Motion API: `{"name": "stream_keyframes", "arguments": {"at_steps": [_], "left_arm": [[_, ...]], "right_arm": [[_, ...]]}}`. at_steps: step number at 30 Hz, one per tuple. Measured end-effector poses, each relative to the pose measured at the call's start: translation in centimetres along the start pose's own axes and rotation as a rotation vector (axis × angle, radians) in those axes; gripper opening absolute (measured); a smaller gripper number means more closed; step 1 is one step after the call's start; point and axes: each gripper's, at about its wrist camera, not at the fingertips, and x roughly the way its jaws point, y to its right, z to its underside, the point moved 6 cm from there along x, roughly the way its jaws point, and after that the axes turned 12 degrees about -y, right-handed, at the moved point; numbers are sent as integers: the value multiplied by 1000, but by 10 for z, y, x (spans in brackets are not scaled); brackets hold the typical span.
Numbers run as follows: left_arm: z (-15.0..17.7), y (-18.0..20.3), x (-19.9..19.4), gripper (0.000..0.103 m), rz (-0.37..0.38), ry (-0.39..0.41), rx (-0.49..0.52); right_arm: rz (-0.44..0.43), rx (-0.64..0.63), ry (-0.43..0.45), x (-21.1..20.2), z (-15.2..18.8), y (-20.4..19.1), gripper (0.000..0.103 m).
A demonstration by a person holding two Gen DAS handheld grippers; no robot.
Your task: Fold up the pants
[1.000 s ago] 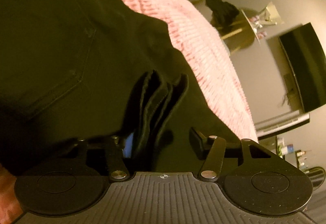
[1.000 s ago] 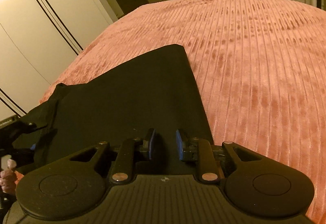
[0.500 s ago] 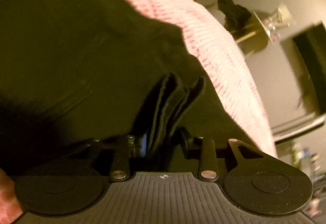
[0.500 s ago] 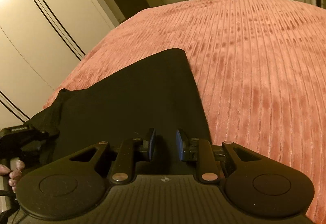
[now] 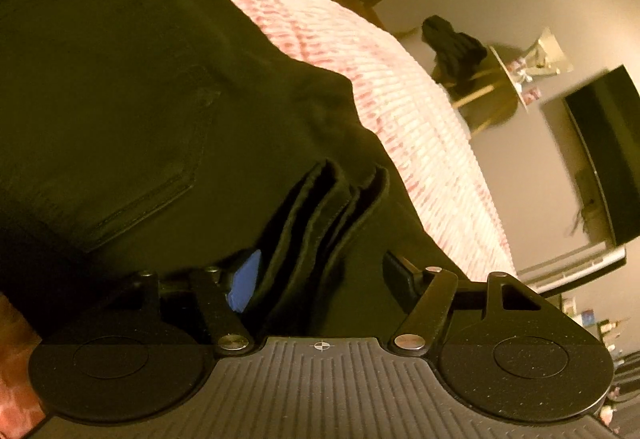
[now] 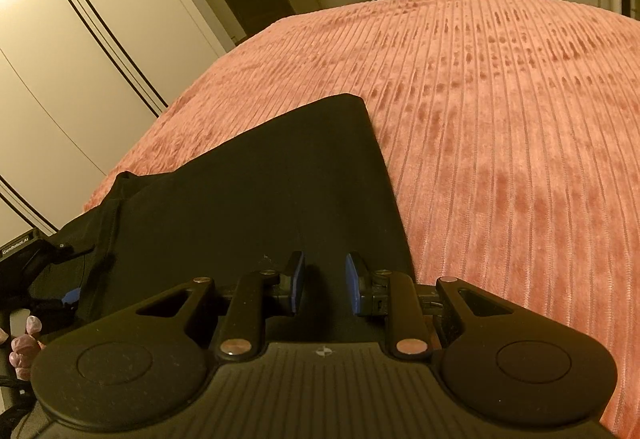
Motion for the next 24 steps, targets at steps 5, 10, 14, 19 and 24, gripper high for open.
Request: {"name": "stream_keyframes", "arguments": {"at_steps": [5, 10, 14, 19, 24], "left_arm": [[-5, -2, 4, 66, 12, 7, -33], [-9, -22, -22, 79, 46, 80, -108], [-11, -59, -70, 90, 53, 202, -150], [-3, -129, -141, 95, -37, 375, -228], [-2, -188, -161, 87, -49, 401, -321]], "right_arm": [[-3, 3, 0, 0, 0, 0, 22], [-15, 15, 1, 0, 0, 2, 23], [-23, 21, -1, 1, -1, 2, 25], [-28, 5, 0, 1, -1, -2, 33], [-72, -28, 2, 0, -2, -9, 60]]}}
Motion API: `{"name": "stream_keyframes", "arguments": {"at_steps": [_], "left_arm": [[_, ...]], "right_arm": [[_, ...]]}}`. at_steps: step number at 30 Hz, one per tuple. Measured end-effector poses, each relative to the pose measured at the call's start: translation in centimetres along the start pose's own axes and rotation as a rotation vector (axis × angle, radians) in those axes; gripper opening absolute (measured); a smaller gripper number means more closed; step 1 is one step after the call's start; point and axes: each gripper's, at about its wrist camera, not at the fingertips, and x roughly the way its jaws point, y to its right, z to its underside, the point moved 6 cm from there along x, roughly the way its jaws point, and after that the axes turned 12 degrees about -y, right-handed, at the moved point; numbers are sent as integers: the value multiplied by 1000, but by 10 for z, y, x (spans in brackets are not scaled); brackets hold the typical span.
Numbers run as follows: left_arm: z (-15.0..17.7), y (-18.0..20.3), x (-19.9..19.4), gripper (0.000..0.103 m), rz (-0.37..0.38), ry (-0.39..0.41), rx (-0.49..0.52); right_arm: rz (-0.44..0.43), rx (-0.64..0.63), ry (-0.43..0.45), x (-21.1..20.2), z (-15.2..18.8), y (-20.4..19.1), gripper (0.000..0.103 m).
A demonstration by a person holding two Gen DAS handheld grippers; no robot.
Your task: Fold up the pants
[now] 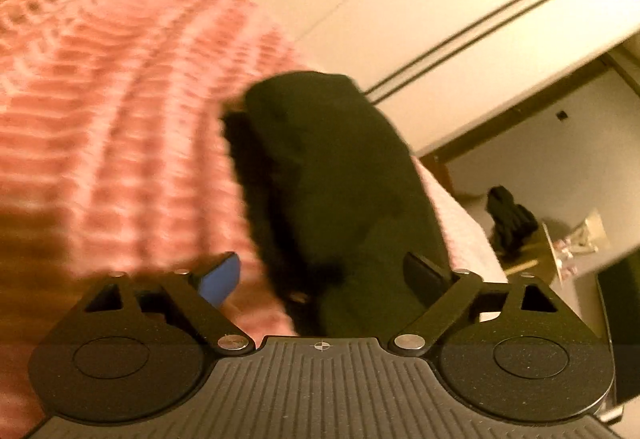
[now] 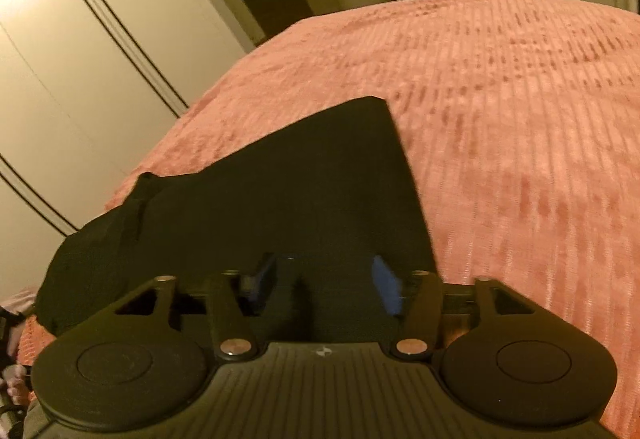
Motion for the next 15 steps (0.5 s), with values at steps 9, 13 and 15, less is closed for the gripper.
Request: {"name": "stream_keyframes", "arguments": {"at_steps": [9, 13, 15], "left_arm": [[-22, -9, 27, 81, 119, -13, -65], [-31, -11, 33, 78, 136, -17, -72], [-39, -15, 38, 69, 125, -15, -70]], "right_arm": [[1, -1, -1, 1, 0, -3, 62], [8, -11, -4, 3, 0, -5, 64], [10, -15, -4, 4, 0, -5, 64]]}}
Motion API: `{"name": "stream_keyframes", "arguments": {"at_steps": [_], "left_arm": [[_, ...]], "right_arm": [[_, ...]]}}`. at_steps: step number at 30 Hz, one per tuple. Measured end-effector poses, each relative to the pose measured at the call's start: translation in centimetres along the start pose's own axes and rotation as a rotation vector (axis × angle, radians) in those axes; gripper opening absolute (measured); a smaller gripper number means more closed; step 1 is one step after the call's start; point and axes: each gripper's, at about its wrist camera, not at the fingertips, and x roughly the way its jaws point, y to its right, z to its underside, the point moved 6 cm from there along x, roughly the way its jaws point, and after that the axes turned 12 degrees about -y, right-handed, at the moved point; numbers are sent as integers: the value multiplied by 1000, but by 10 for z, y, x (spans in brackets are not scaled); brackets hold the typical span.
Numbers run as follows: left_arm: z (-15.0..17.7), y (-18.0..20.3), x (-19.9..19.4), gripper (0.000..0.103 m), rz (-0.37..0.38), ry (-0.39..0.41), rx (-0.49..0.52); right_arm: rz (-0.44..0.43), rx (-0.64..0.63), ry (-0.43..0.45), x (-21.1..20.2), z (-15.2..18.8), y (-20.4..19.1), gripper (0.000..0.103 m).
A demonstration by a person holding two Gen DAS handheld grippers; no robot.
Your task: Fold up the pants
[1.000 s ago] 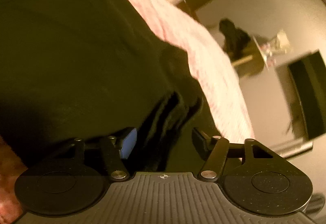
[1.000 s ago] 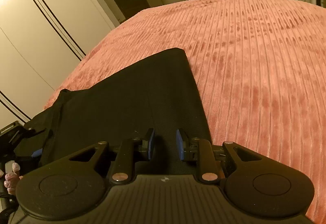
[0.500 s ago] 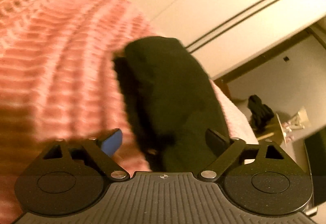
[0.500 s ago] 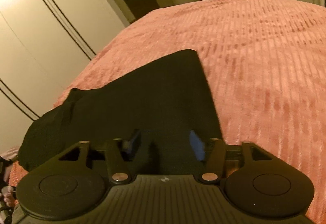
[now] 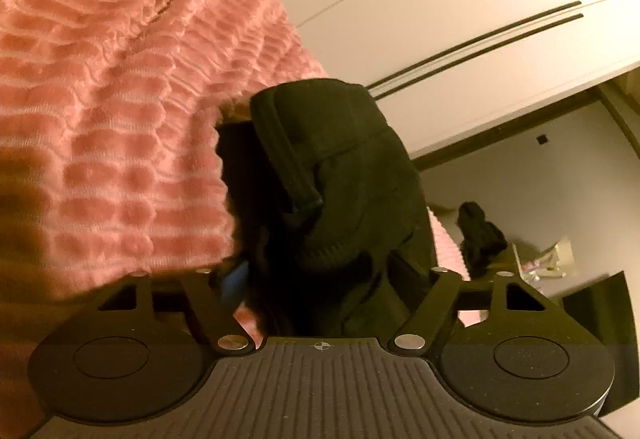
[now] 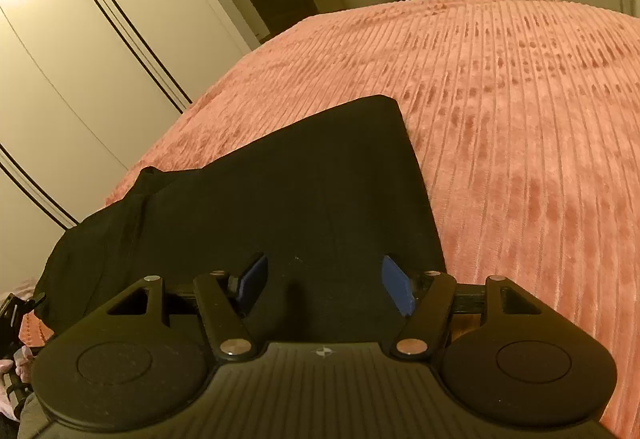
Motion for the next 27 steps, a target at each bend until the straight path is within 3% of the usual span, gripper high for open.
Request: {"name": "stream_keyframes", "arguments": {"at_steps": [1, 5, 7, 8, 10, 11, 13, 14, 17, 18, 22, 27], "left_arm": [[-5, -6, 7, 59, -10, 1, -5], [-16, -15, 18, 48, 7, -17, -24], [-13, -4, 10, 31, 8, 19, 69], [-10, 7, 2, 29, 28, 58, 153], [-8, 19, -7, 30, 67, 103, 242], [-11, 18, -5, 33, 67, 96, 216], [-22, 1, 11, 56, 60, 60, 90], [-25, -8, 18, 58, 61, 43, 22], [-31, -19, 26, 56, 80, 59, -76], [-32, -14, 25, 48, 57, 68, -64], [-24, 34, 9, 25, -63, 130, 224], [5, 120, -13, 23, -161, 218, 583]], "right_arm": [[1, -1, 0, 0, 0, 0, 64], [2, -5, 0, 1, 0, -1, 65], [-6, 1, 2, 0, 0, 0, 65], [-10, 5, 2, 0, -1, 1, 65], [-16, 12, 3, 0, -1, 2, 65], [-18, 12, 4, 0, -1, 2, 66], [-20, 9, 3, 1, -2, 1, 68], [-20, 8, 3, 1, -2, 1, 68], [-24, 8, 5, 1, -1, 0, 69], [-27, 12, 7, 0, -2, 1, 69], [-41, 22, 17, -1, -3, 1, 69], [-58, 30, 30, -4, -4, 1, 69]]}}
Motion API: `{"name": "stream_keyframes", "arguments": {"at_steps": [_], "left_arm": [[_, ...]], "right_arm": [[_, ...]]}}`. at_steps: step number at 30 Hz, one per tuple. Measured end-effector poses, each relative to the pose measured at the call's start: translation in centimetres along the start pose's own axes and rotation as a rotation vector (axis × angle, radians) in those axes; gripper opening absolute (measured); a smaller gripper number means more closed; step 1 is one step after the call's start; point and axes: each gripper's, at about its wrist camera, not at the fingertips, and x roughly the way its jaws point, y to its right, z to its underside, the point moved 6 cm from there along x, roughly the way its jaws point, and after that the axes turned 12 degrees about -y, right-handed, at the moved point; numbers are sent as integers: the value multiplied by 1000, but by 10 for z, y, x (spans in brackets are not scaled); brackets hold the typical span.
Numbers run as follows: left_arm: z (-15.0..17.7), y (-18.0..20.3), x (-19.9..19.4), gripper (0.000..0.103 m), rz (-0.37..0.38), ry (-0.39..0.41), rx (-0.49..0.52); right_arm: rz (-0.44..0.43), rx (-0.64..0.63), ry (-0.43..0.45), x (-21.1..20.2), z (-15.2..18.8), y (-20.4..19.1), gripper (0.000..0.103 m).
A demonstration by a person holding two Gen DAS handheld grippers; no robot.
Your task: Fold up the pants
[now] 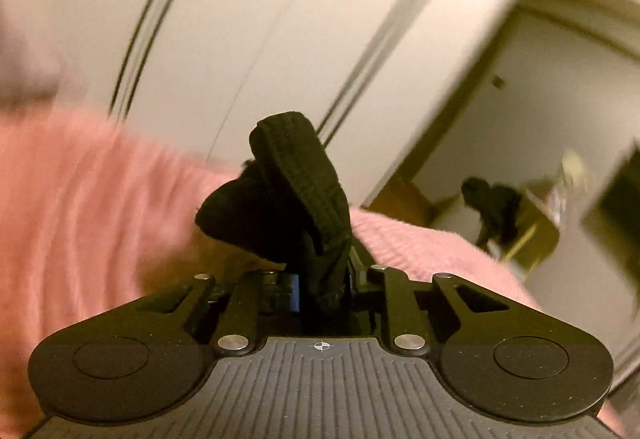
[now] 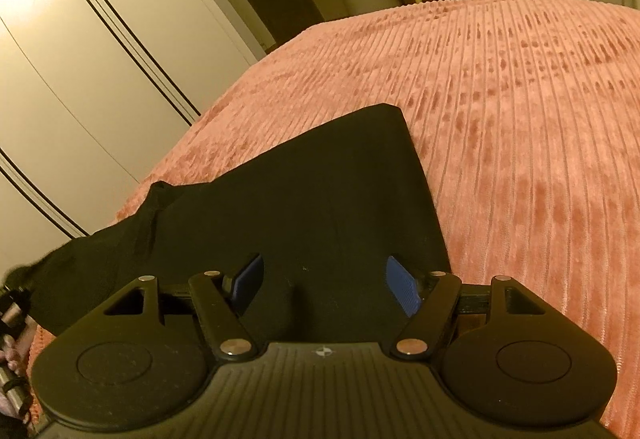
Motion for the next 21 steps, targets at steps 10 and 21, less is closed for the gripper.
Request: {"name": "stream_keyframes", "arguments": {"at_steps": [10, 21], "left_arm": [[48, 184, -52, 24, 78, 98, 552], [171, 299, -13, 24, 143, -96, 931]], "right_arm": [[-64, 30, 50, -13, -3, 2, 69], [-124, 74, 82, -22, -5, 8, 69]]}}
